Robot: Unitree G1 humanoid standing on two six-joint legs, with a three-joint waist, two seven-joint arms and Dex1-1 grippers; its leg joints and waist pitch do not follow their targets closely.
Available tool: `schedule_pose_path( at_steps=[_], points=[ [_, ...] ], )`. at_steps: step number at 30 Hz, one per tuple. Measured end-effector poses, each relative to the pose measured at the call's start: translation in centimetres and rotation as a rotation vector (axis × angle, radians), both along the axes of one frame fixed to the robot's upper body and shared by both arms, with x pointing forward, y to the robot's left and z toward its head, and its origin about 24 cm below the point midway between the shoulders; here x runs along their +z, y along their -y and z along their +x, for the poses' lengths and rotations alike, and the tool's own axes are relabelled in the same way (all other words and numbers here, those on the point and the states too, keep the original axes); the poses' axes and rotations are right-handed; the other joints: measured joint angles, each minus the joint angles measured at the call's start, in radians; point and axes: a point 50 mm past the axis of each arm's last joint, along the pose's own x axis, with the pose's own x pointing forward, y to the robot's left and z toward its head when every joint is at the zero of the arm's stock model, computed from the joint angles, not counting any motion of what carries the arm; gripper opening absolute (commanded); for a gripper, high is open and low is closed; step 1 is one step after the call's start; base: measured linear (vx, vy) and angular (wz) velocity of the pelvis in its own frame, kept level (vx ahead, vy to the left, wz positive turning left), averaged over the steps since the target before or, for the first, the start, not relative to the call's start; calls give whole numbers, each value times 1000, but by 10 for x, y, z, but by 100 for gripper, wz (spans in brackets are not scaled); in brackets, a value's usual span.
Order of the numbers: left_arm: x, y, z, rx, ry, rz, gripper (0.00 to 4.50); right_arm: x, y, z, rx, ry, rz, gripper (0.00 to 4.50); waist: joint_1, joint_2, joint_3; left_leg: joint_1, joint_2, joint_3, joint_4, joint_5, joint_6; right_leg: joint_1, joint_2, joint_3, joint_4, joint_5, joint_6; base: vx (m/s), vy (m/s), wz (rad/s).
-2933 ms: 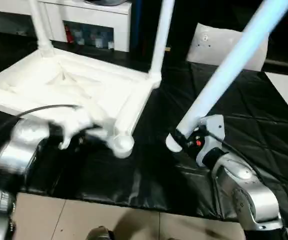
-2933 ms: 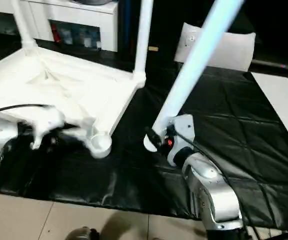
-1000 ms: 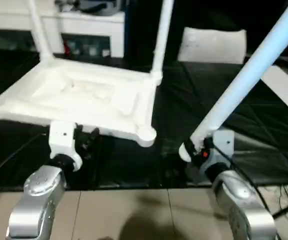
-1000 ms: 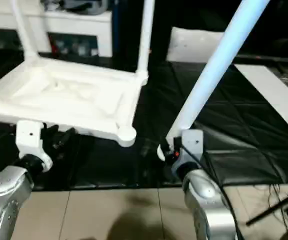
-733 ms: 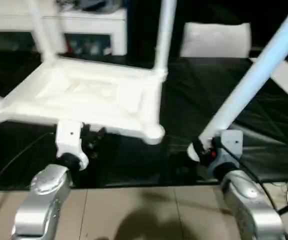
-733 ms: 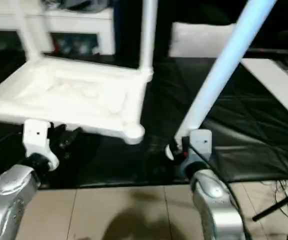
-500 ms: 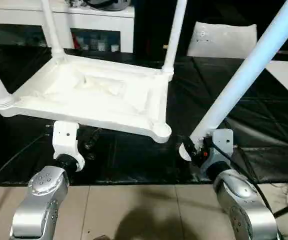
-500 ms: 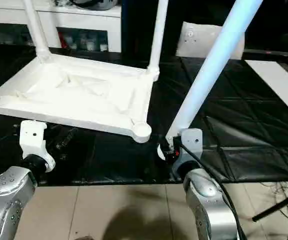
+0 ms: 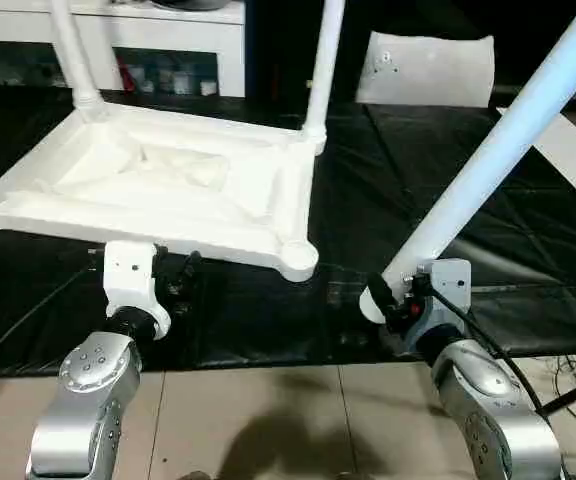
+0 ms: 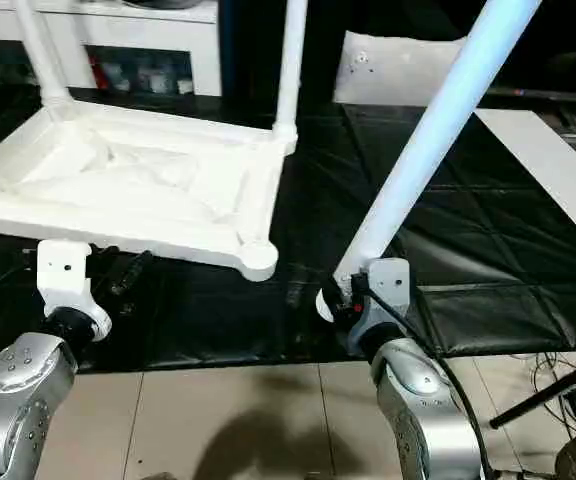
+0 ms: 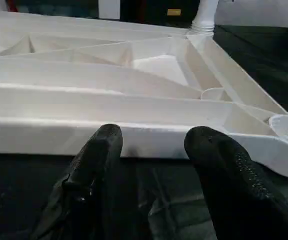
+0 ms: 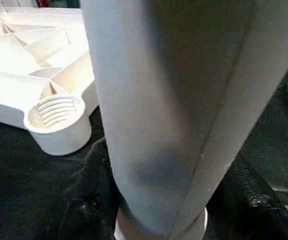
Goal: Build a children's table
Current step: Move to table
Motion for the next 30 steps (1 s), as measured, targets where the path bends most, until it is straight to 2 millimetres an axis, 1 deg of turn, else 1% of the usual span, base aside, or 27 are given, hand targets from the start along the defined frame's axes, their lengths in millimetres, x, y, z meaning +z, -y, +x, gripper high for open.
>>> schedule_pose_path(
  at_steps=[2, 4, 5, 6, 7, 9, 10, 11, 12, 13, 14, 15, 16, 17, 18, 19, 20, 21, 22, 23, 24, 25, 26, 27, 28, 29, 30],
  points=[
    [0, 0, 0, -2, 1, 1, 249, 0, 0, 0, 6, 0, 1, 190, 0, 1, 1, 14, 8, 8, -9, -1, -1, 17, 4, -3, -14, -2, -3, 57, -24, 2],
    [0, 0, 0, -6, 2, 11, 249, 0, 1, -1, 38, 0, -20, 190, 0, 2, 1, 30, 18, 17, -15, -5, -6, 38, 10, -5, -30, -5, -6, 75, -9, 0],
    [1, 0, 0, -6, 4, 15, 249, 1, 1, -1, 46, 1, -28, 190, 1, 1, 0, 33, 19, 17, -15, -9, -7, 42, 12, -5, -32, -7, -7, 86, 2, 0],
    [1, 0, 0, -6, 4, 16, 249, 1, 1, -1, 51, 3, -36, 190, 5, -1, -1, 25, 18, 15, -14, -12, -6, 47, 10, -9, -34, -9, -9, 69, 8, 15],
    [1, 3, 2, -19, 7, 13, 249, -1, 4, -3, 52, -4, -56, 190, 0, 9, -2, 14, 17, -3, -10, -12, 2, 65, 8, -39, -56, -13, -3, 69, 8, 15],
    [3, 4, 2, -28, 15, 11, 249, -1, 5, -3, 54, -5, -66, 190, 2, 14, -2, 6, 13, -23, -7, -14, 24, 92, -1, -81, -83, -15, 1, 110, 25, 54],
    [2, 4, 2, -27, 13, 14, 249, -1, 4, -3, 56, -1, -60, 190, 7, 16, -2, 5, 3, -39, -7, -18, 31, 110, -6, -101, -94, -18, 0, 135, 32, 62],
    [2, 3, 2, -27, 12, 18, 249, 0, 2, -3, 61, 2, -45, 190, 9, 21, -3, 12, -1, -52, -5, -24, 40, 118, -6, -113, -99, -24, -2, 201, 19, 62],
    [1, 0, 1, -22, 7, 24, 249, 1, -2, -2, 67, 9, -18, 190, 15, 18, -2, 20, -2, -51, -8, -29, 34, 119, -5, -107, -90, -37, -23, 222, -21, 28],
    [-1, -6, -1, -3, -3, 33, 249, 4, -6, -3, 70, 20, 13, 190, 14, 13, -3, 37, -12, -56, -7, -39, 27, 94, -3, -84, -15, -66, -76, 222, -21, 28],
    [-1, -10, -1, 2, -9, 45, 249, 5, -8, -4, 76, 23, 27, 190, 4, 11, -3, 49, -20, -57, -3, -46, 31, 67, -3, -67, 51, -76, -77, 176, -46, 4],
    [0, -9, 0, -5, -4, 45, 249, 5, -7, -4, 76, 24, 31, 190, -3, 6, -5, 62, -27, -52, -1, -55, 42, 36, 4, -51, 97, -80, -66, 136, -51, 5],
    [2, -7, 1, -22, 9, 43, 249, 6, -5, -5, 74, 28, 24, 190, -8, -7, -10, 77, -39, -41, -2, -64, 47, -4, 7, -27, 103, -80, -58, 136, -51, 5],
    [5, -5, 3, -36, 23, 42, 249, 7, -4, -5, 72, 34, 18, 190, -7, -30, -12, 86, -57, -30, 2, -73, 41, -10, 1, 2, 49, -60, -47, 84, -53, 3],
    [5, -1, 3, -51, 29, 30, 249, 7, 0, -5, 62, 36, 6, 190, -5, -41, -13, 92, -60, -24, 12, -85, 43, -3, 1, 12, 67, -48, -29, 83, -92, 3],
    [2, 10, 2, -100, 19, 15, 249, 5, 5, -6, 42, 32, -6, 190, 9, -24, -7, 86, -52, -28, 65, -105, 114, 20, 15, 16, 53, -55, -40, 83, -92, 3],
    [1, 15, 2, -127, 14, 11, 249, 3, 9, -7, 29, 26, -18, 190, 18, -18, -3, 64, -52, -32, 113, -106, 120, 35, 20, 17, 41, -54, -42, 105, -87, -10],
    [1, 15, 2, -135, 14, 10, 249, 2, 12, -8, 18, 22, -28, 190, 24, -17, -2, 42, -53, -33, 139, -100, 109, 48, 23, 18, 30, -53, -44, 86, -39, -15],
    [1, 14, 2, -137, 17, 16, 249, 3, 12, -8, 15, 28, -27, 190, 29, -9, 1, 21, -46, -36, 122, -88, 89, 66, 32, 14, 21, -53, -52, 86, -39, -15],
    [2, 13, 2, -144, 22, 16, 247, 5, 12, -8, 12, 42, -26, 190, 30, 8, 3, 12, -33, -35, 79, -74, 77, 77, 40, -1, 19, -59, -55, 73, -6, -8],
    [3, 14, 2, -159, 28, 16, 246, 7, 13, -8, 3, 60, -22, 190, 29, 33, 2, 6, -14, -33, 32, -45, 54, 87, 58, -16, 19, -65, -54, 89, 66, -6],
    [3, 12, 1, -173, 26, 12, 265, 6, 12, -8, -8, 61, -7, 190, 25, 46, 7, 13, 6, -38, 34, -3, 12, 95, 70, -17, 22, -73, -51, 89, 66, -6],
    [4, 10, 1, -184, 25, 7, 265, 5, 8, -8, -1, 61, 7, 190, 19, 42, 3, 13, 2, -39, 33, -5, 14, 89, 66, -18, 22, -77, -54, 128, 92, 2],
    [5, 11, 0, -213, 28, -15, 277, 7, 7, -8, 4, 69, 12, 190, 20, 34, 1, 7, -1, -37, 33, -5, 22, 81, 63, -17, 24, -77, -60, 122, 70, 3],
    [5, 11, 0, -238, 29, -29, 277, 8, 7, -7, 3, 77, 13, 190, 20, 29, -1, 1, -4, -36, 37, -5, 24, 74, 60, -14, 27, -75, -60, 122, 70, 3],
    [8, 12, 2, -279, 31, -34, 285, 10, 9, -7, -7, 86, 10, 190, 21, 22, -7, -8, -8, -34, 44, -2, 24, 61, 57, -6, 38, -66, -42, 67, 63, -4],
    [10, 14, 4, -303, 39, -35, 285, 10, 11, -7, -14, 90, 5, 190, 20, 22, -7, -12, -12, -33, 45, -2, 25, 56, 54, -2, 41, -68, -38, 0, 0, 0]
  ],
)
